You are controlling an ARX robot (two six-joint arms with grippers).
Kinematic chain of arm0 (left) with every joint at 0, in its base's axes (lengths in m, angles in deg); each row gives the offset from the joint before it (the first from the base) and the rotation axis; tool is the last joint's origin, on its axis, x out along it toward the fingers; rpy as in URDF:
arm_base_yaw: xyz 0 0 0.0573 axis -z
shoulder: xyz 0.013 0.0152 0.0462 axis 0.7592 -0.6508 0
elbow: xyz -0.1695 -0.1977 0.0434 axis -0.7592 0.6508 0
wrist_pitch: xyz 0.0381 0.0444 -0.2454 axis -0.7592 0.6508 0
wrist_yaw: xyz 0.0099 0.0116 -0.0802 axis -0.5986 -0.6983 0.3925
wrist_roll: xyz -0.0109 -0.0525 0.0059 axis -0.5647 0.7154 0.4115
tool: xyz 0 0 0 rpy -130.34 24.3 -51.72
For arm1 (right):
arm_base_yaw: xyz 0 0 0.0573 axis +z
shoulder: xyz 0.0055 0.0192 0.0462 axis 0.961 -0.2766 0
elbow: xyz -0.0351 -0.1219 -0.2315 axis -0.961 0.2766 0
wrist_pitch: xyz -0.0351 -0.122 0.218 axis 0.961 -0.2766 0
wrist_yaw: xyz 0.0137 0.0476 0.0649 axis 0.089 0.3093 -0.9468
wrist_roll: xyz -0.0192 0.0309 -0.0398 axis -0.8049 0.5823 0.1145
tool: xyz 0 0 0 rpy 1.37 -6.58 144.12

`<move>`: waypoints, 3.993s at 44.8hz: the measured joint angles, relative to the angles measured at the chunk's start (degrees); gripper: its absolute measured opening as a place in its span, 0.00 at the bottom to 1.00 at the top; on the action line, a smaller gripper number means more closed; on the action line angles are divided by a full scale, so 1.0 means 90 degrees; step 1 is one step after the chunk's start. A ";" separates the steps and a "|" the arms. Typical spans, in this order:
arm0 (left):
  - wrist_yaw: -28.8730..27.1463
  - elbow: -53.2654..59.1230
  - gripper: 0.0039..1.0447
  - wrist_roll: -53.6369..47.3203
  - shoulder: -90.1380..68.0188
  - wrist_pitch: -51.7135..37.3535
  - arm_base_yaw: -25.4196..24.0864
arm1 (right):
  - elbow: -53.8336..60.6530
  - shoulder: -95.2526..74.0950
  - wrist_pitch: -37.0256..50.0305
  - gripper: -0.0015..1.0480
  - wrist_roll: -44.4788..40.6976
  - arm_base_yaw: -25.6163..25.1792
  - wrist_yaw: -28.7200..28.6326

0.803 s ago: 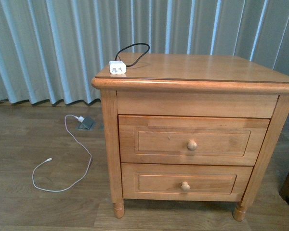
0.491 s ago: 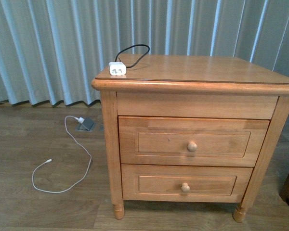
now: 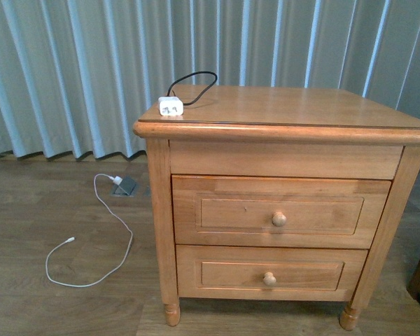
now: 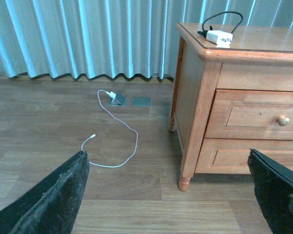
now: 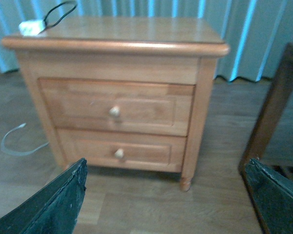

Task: Put charger into drawer

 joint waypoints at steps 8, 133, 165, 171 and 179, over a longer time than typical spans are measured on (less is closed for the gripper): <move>0.0000 0.0000 0.94 0.0000 0.0000 0.0000 0.0000 | -0.0517 -0.1965 0.0872 0.92 -0.0131 0.0629 -0.0017; 0.0000 0.0000 0.94 0.0000 0.0000 0.0000 0.0000 | -0.8255 -1.5339 0.5379 0.56 -0.0085 0.2307 0.2917; 0.0000 0.0000 0.94 0.0000 0.0000 0.0000 0.0000 | -0.7269 -1.4406 0.4413 0.22 0.0423 0.2259 0.2062; 0.0000 0.0000 0.94 0.0000 0.0000 0.0000 0.0000 | -0.6584 -1.3777 0.3881 0.21 0.0695 0.2293 0.1875; 0.0000 0.0000 0.94 0.0000 0.0000 0.0000 0.0000 | -0.5612 -1.2879 0.3334 0.21 0.0801 0.2382 0.1676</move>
